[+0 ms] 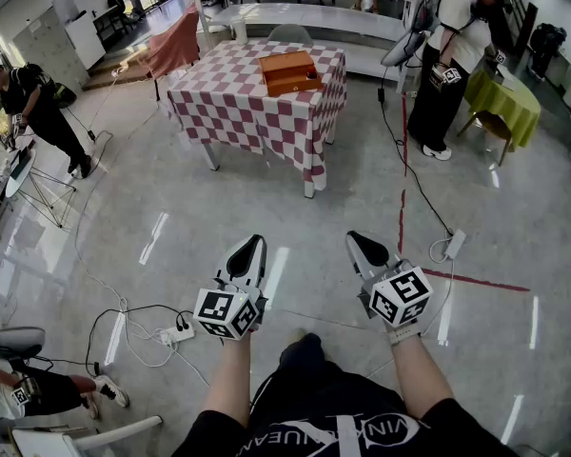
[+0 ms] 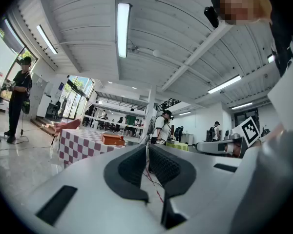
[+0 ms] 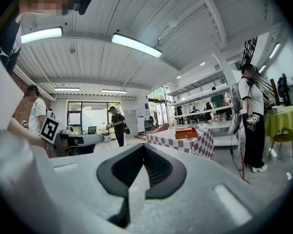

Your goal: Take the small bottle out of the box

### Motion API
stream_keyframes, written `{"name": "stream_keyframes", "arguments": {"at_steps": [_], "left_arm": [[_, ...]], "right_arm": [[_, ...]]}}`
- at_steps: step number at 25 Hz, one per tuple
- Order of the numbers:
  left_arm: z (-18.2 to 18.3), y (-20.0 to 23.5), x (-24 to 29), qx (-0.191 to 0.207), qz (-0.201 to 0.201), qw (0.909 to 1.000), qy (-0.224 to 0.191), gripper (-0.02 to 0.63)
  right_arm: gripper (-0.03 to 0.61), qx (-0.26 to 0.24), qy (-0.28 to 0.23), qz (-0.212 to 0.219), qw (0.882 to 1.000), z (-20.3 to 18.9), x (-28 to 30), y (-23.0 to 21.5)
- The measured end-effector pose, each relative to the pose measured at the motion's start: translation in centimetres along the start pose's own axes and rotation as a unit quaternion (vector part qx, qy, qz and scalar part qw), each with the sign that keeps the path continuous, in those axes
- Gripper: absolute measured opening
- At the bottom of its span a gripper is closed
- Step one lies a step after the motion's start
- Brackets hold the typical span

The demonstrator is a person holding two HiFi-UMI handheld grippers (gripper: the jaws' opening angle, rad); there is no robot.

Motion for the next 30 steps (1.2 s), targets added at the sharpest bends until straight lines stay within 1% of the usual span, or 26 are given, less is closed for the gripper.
{"name": "stream_keyframes", "arguments": {"at_steps": [6, 14, 18, 23, 30], "left_arm": [[0.0, 1.3, 1.8, -0.006, 0.007, 1.0000, 0.005, 0.025], [-1.0, 4.7, 6.6, -0.017, 0.008, 0.9997, 0.019, 0.025], [0.0, 7.0, 9.5, -0.014, 0.012, 0.9998, 0.012, 0.025], [1.4, 9.4, 13.5, -0.011, 0.005, 0.9999, 0.006, 0.025], [1.7, 12.9, 17.7, -0.014, -0.008, 0.9998, 0.007, 0.025]], "right_arm": [[0.006, 0.003, 0.006, 0.000, 1.000, 0.1, 1.6, -1.4], [0.006, 0.029, 0.007, -0.013, 0.999, 0.2, 6.2, -5.6], [0.006, 0.028, 0.001, -0.011, 1.000, 1.2, 9.1, -7.7], [0.006, 0.023, -0.004, -0.015, 1.000, 2.7, 12.6, -10.0], [0.006, 0.013, -0.005, -0.020, 1.000, 3.4, 17.0, -11.9]]}}
Point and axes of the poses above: the fingertips, and each gripper's own axes: x forward along the fingers, y to its left, z out of its top, the point moved 6 cm from there along -x, backward along the fingers, and after that the axes turned 7 degrees about -z, right-handed, at the moved point
